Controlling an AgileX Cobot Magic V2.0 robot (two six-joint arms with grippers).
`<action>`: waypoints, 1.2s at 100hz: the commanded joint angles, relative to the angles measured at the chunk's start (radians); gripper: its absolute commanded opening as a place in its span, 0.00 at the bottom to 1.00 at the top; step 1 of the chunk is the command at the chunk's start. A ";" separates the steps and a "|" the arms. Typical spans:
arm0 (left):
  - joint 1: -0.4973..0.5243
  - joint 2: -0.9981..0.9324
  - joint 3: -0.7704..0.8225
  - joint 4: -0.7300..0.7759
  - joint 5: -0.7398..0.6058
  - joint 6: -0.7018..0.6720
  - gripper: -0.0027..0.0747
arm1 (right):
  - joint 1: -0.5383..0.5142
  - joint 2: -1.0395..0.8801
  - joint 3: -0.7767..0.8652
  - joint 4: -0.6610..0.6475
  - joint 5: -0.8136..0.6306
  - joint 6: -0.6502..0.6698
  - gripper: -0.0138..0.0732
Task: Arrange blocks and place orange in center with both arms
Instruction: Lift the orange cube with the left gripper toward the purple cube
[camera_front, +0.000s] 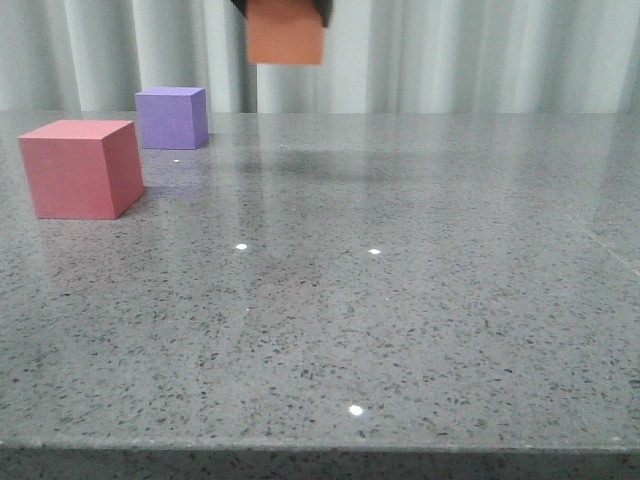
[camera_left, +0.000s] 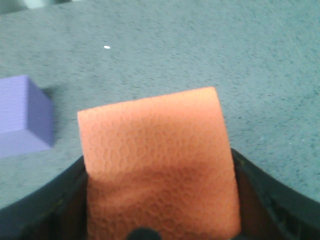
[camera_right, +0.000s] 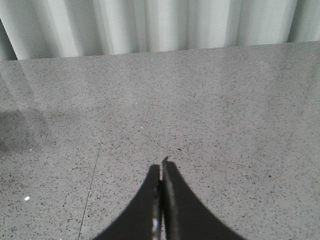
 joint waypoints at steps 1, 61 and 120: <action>0.034 -0.112 0.042 0.020 -0.075 0.009 0.42 | -0.004 -0.001 -0.023 -0.018 -0.080 -0.002 0.08; 0.323 -0.269 0.403 -0.177 -0.358 0.183 0.42 | -0.004 -0.001 -0.023 -0.018 -0.080 -0.002 0.08; 0.324 -0.123 0.425 -0.173 -0.439 0.197 0.42 | -0.004 -0.001 -0.023 -0.018 -0.080 -0.002 0.08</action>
